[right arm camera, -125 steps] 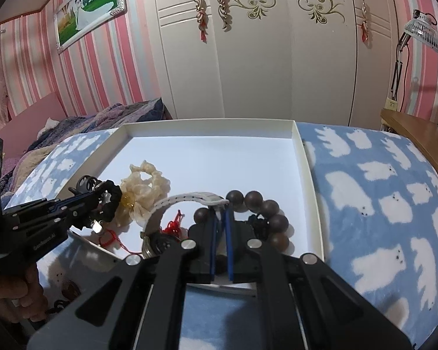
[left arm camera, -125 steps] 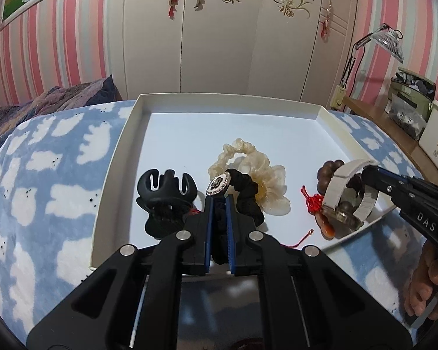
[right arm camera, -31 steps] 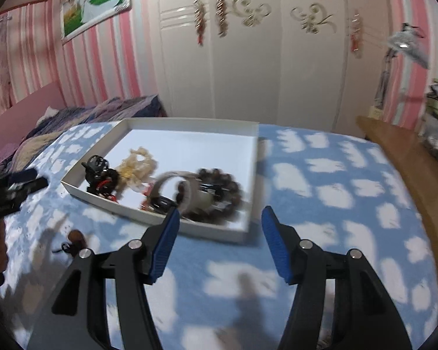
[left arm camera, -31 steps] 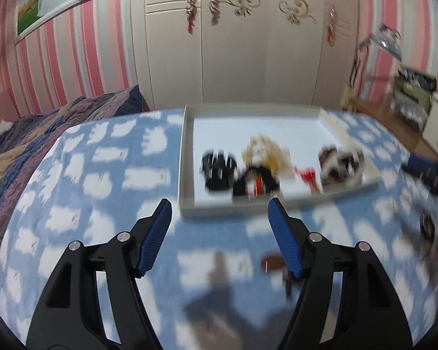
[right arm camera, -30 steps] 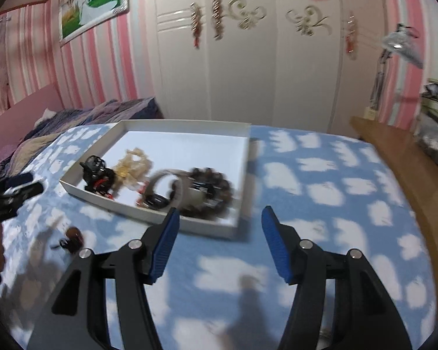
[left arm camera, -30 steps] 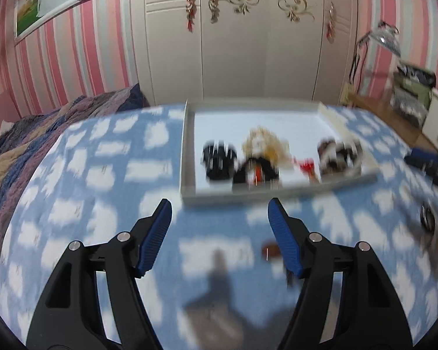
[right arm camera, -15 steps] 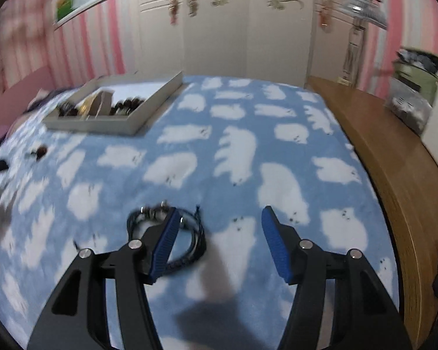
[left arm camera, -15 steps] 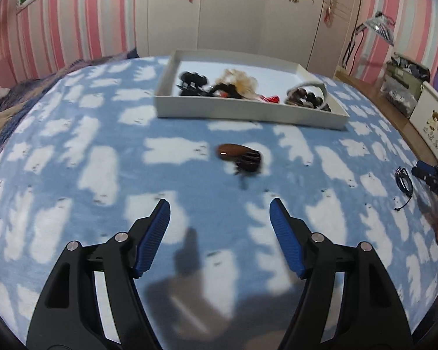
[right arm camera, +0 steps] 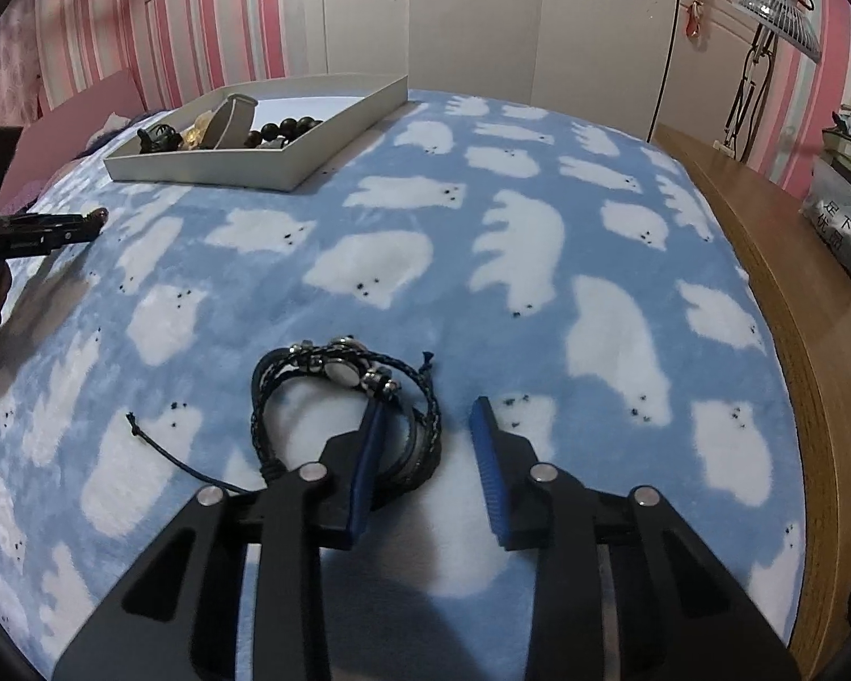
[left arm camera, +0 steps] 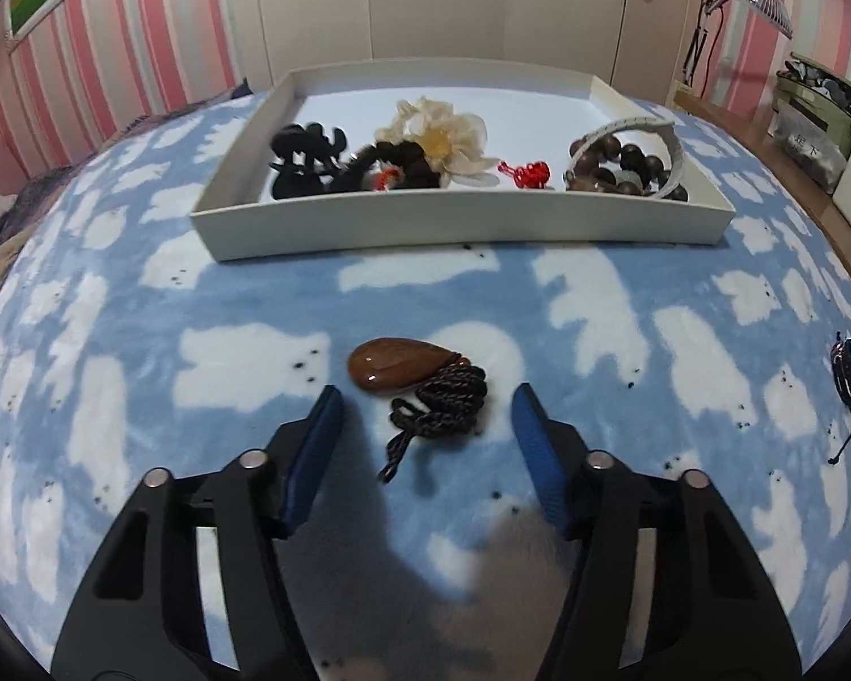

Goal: Organize jewelry
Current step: 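Grasp the brown teardrop pendant with the left tool while the right tool grasps the braided bracelet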

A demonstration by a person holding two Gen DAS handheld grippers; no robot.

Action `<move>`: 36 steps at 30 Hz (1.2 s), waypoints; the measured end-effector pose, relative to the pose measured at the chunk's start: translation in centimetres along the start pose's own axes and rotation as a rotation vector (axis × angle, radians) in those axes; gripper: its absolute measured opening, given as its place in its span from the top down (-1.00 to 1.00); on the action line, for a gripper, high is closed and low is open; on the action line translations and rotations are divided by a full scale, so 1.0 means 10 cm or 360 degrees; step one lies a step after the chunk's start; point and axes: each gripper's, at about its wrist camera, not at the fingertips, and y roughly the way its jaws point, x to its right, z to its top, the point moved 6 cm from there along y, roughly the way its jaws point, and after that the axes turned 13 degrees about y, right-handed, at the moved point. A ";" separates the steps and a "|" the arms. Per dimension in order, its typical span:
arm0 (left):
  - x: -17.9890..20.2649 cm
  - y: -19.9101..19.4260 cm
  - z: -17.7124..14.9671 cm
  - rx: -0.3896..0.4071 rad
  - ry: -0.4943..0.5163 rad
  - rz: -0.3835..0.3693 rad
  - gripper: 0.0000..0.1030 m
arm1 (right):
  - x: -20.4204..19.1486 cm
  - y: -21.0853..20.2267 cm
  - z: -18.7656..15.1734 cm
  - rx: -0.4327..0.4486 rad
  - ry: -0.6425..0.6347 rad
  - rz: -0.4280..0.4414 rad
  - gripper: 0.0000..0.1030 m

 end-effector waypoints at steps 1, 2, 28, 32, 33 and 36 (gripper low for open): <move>0.01 0.01 0.02 0.0002 0.0006 0.0010 -0.12 | -0.02 0.00 0.00 -0.0002 -0.0011 0.0006 0.50; 0.01 0.02 0.03 0.0006 0.0013 0.0022 -0.02 | -0.03 0.00 0.01 -0.0004 -0.0015 0.0012 0.58; -0.20 -0.41 0.09 0.0232 0.0051 -0.0027 1.00 | -0.45 -0.32 0.24 0.0194 -0.0059 -0.0041 0.87; -0.31 -0.74 0.29 0.0335 0.0108 0.0022 1.00 | -0.85 -0.57 0.67 0.0378 -0.0036 0.0082 0.87; -0.35 -0.84 0.36 0.0373 0.0120 0.0025 1.00 | -0.96 -0.61 0.77 0.0414 -0.0035 0.0110 0.87; -0.44 -1.01 0.51 0.0433 0.0135 0.0016 1.00 | -1.32 -0.67 1.08 0.0514 -0.0051 0.0176 0.87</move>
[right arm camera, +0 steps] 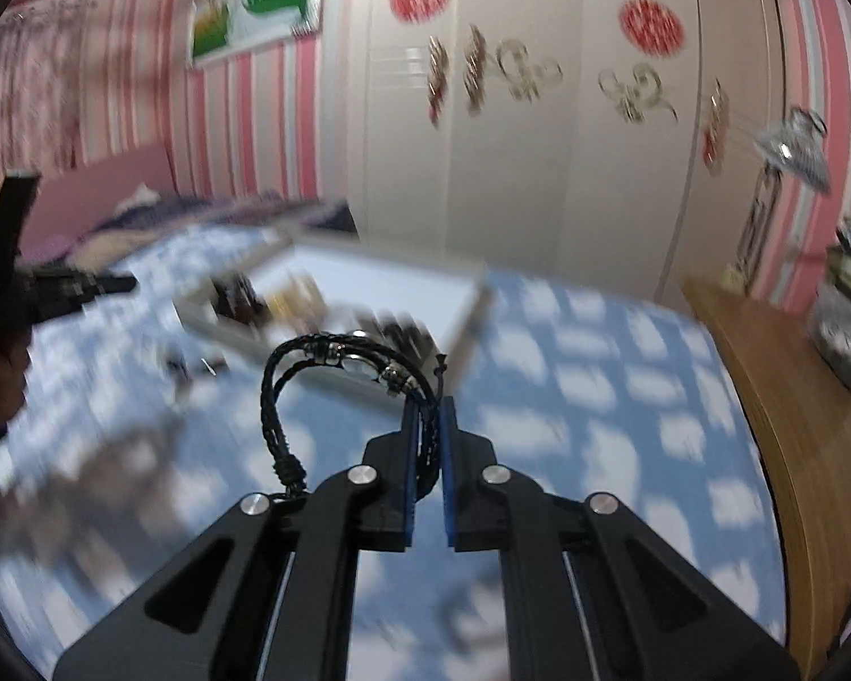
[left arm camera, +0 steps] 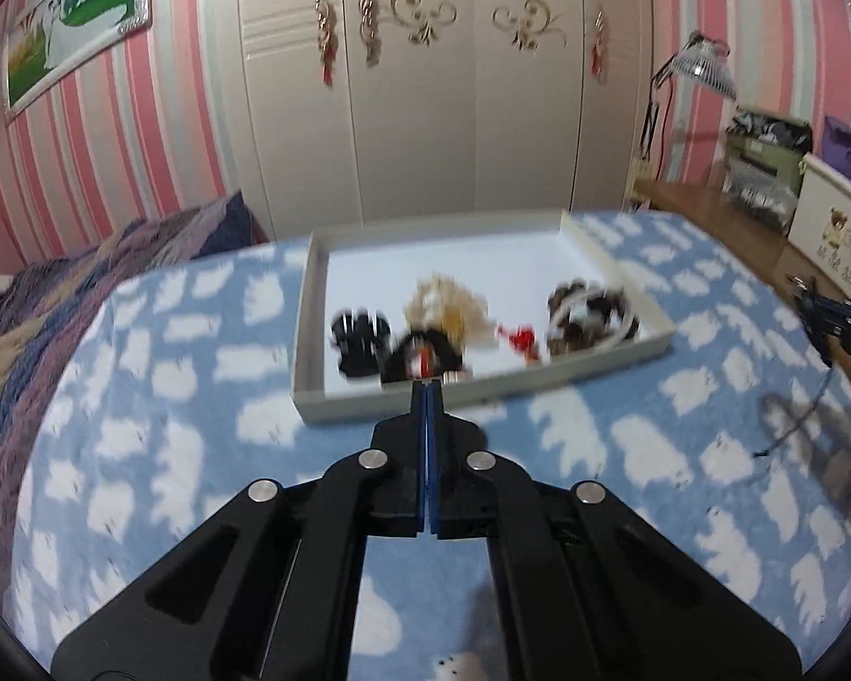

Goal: Organize jewelry
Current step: 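Grasp the brown teardrop pendant with the left tool while the right tool grasps the braided bracelet, then lower pendant and braided bracelet into the tray and open both tools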

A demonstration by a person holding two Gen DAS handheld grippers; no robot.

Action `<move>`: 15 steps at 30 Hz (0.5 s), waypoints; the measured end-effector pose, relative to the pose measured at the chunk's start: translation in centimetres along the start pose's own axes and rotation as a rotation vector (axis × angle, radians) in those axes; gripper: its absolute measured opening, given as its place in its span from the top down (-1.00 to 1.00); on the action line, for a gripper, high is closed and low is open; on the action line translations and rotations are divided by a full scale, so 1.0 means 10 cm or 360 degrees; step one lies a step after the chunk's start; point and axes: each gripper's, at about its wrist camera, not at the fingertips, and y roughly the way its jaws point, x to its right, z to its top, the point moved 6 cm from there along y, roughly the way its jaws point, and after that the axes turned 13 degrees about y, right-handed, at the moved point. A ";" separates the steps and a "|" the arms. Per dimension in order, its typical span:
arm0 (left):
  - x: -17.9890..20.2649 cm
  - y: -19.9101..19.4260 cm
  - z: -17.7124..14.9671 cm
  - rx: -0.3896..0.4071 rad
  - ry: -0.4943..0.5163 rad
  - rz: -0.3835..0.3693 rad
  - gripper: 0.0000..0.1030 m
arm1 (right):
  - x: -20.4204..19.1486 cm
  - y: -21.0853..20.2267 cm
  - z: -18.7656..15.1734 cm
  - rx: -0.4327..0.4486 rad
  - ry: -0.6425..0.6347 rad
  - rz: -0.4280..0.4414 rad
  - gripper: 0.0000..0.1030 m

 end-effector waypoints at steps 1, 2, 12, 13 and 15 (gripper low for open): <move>-0.05 -0.02 0.05 0.0013 -0.0001 -0.0002 1.00 | -0.10 0.05 0.09 0.0025 -0.0005 0.0006 0.87; -0.09 -0.03 0.08 0.0015 -0.0006 -0.0003 1.00 | -0.16 0.09 0.14 0.0035 -0.0002 0.0022 0.87; 0.02 0.31 -0.43 -0.0152 0.0105 -0.0141 -0.11 | -0.39 0.47 -0.06 -0.0049 -0.0006 0.0073 0.87; 0.07 0.37 -0.46 -0.0147 0.0144 -0.0134 -0.20 | -0.37 0.50 -0.11 -0.0066 0.0006 0.0073 0.87; 0.17 0.48 -0.51 -0.0169 0.0210 -0.0140 -0.20 | -0.32 0.51 -0.15 -0.0080 0.0016 0.0064 0.87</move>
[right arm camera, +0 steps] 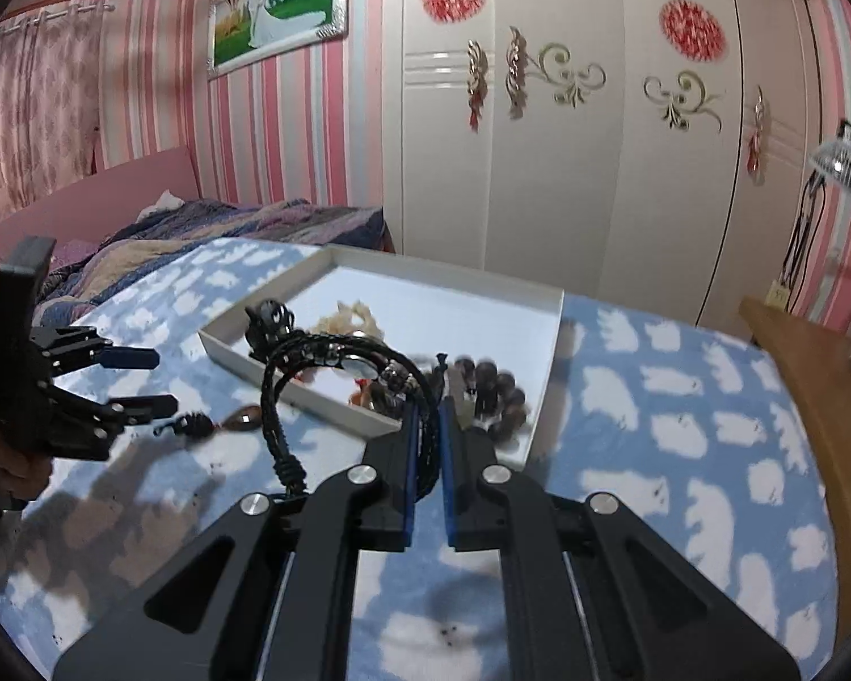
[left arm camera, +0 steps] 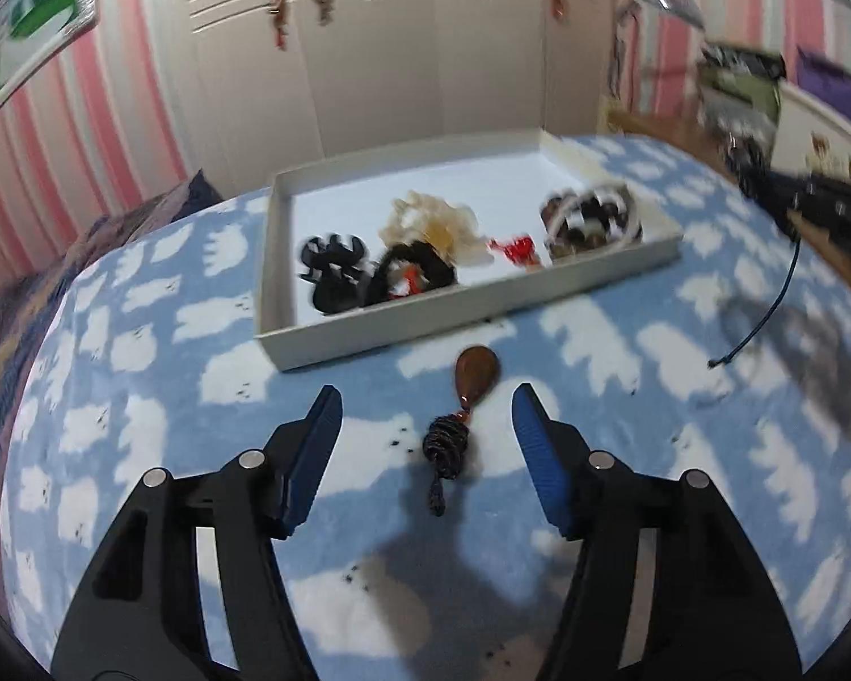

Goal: Organize jewelry
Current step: 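Lower pendant and braided bracelet into the tray and open both tools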

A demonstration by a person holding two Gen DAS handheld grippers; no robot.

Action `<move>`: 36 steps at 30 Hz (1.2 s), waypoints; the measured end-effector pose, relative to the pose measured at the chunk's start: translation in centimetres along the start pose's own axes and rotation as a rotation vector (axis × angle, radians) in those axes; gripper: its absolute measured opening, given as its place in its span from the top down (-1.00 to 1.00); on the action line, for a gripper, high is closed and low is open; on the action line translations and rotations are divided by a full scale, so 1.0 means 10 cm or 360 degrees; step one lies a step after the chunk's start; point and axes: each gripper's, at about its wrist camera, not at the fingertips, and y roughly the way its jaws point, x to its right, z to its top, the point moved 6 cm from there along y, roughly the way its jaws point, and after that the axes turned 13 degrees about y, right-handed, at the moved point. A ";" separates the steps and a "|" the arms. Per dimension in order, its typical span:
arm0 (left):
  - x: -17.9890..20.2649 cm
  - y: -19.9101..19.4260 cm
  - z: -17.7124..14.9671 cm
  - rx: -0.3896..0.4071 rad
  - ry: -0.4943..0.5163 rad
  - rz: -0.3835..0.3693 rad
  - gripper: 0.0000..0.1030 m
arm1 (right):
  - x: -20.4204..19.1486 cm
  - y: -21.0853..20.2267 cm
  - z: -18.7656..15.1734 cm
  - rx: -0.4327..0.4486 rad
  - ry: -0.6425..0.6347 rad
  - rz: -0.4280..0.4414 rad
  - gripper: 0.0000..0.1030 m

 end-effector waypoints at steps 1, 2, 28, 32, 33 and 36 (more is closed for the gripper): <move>0.02 0.07 -0.01 -0.0024 0.0012 0.0000 -0.19 | 0.03 0.00 -0.01 -0.0005 0.0007 0.0001 0.87; 0.03 0.17 -0.03 -0.0069 0.0007 0.0003 0.01 | 0.06 -0.01 -0.02 -0.0008 0.0019 0.0004 0.87; -0.77 -0.56 1.09 0.0344 -0.0212 0.0220 0.78 | -0.17 0.27 0.87 0.0242 0.0201 0.0001 0.87; -0.79 -0.29 1.12 0.0347 -0.0226 0.0205 0.77 | -0.21 0.64 0.83 0.0155 0.0224 -0.0014 0.87; -0.80 -0.23 1.12 0.0342 -0.0233 0.0202 0.77 | -0.24 0.71 0.80 0.0132 0.0222 -0.0017 0.86; -0.85 -0.03 1.06 0.0339 -0.0292 0.0128 0.77 | -0.29 0.92 0.74 0.0079 0.0205 -0.0048 0.86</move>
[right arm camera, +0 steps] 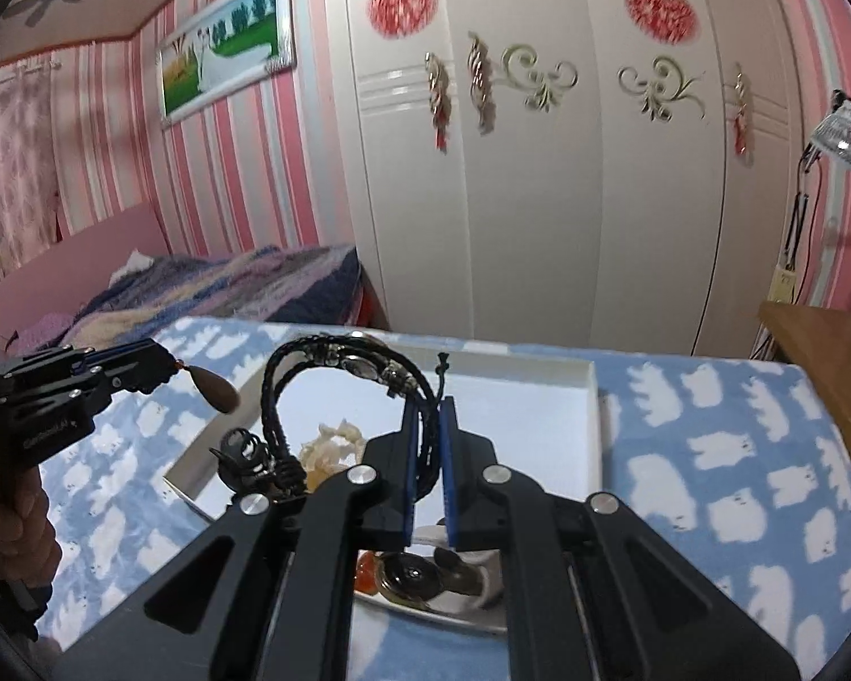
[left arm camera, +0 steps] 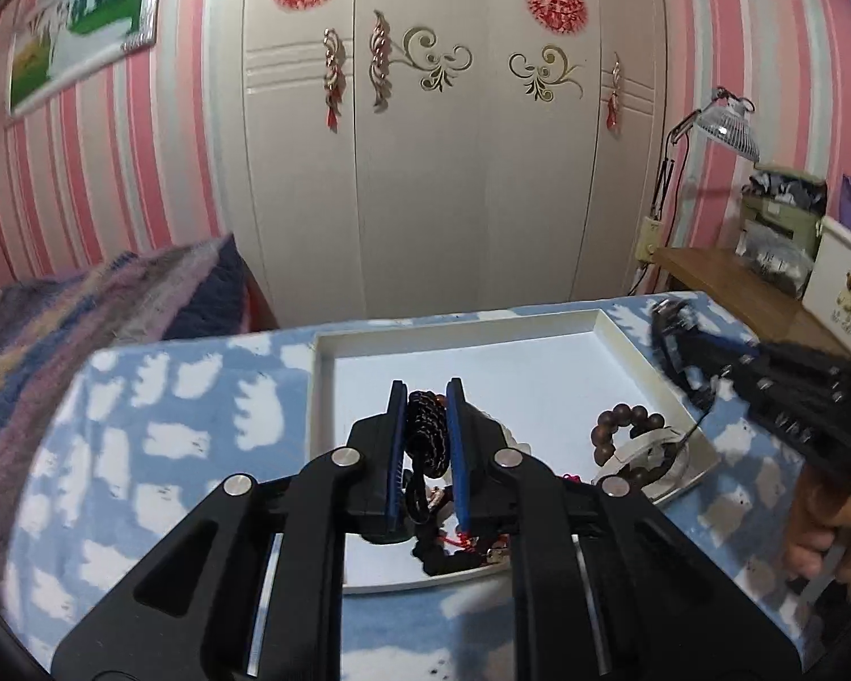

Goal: Organize jewelry
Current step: 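Lower pendant and braided bracelet into the tray and open both tools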

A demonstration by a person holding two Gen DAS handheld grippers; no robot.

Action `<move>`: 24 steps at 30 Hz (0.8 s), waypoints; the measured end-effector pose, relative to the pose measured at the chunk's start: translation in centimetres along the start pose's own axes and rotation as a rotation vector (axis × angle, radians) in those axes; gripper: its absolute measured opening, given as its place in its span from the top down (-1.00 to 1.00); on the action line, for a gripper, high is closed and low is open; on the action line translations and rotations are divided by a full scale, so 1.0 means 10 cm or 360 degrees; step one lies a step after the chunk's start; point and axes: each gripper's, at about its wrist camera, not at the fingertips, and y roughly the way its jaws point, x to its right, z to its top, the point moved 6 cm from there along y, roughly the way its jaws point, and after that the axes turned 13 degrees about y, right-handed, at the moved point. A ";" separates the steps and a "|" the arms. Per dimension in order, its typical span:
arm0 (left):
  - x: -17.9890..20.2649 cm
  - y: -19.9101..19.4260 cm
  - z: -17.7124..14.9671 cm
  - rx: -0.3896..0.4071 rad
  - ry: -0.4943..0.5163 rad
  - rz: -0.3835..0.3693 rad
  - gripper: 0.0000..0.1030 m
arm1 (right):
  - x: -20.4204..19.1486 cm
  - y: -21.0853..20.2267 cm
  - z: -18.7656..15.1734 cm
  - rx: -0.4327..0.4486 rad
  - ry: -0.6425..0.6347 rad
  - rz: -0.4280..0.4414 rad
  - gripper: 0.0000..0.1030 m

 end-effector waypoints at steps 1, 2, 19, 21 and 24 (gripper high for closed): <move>-0.01 0.06 -0.03 -0.0007 -0.0008 -0.0014 0.77 | 0.01 0.08 -0.04 -0.0009 -0.0005 -0.0021 0.86; 0.00 0.13 -0.08 -0.0026 0.0001 -0.0033 0.77 | 0.01 0.12 -0.08 -0.0016 -0.0004 -0.0036 0.86; 0.39 0.66 -0.52 -0.0169 0.0015 -0.0176 0.77 | 0.09 0.34 -0.26 -0.0128 -0.0069 -0.0153 0.85; 0.43 0.68 -0.54 -0.0174 0.0026 -0.0180 0.76 | 0.06 0.36 -0.29 -0.0136 -0.0098 -0.0160 0.85; 0.43 0.69 -0.57 -0.0182 0.0021 -0.0191 0.76 | 0.03 0.37 -0.33 -0.0146 -0.0130 -0.0161 0.85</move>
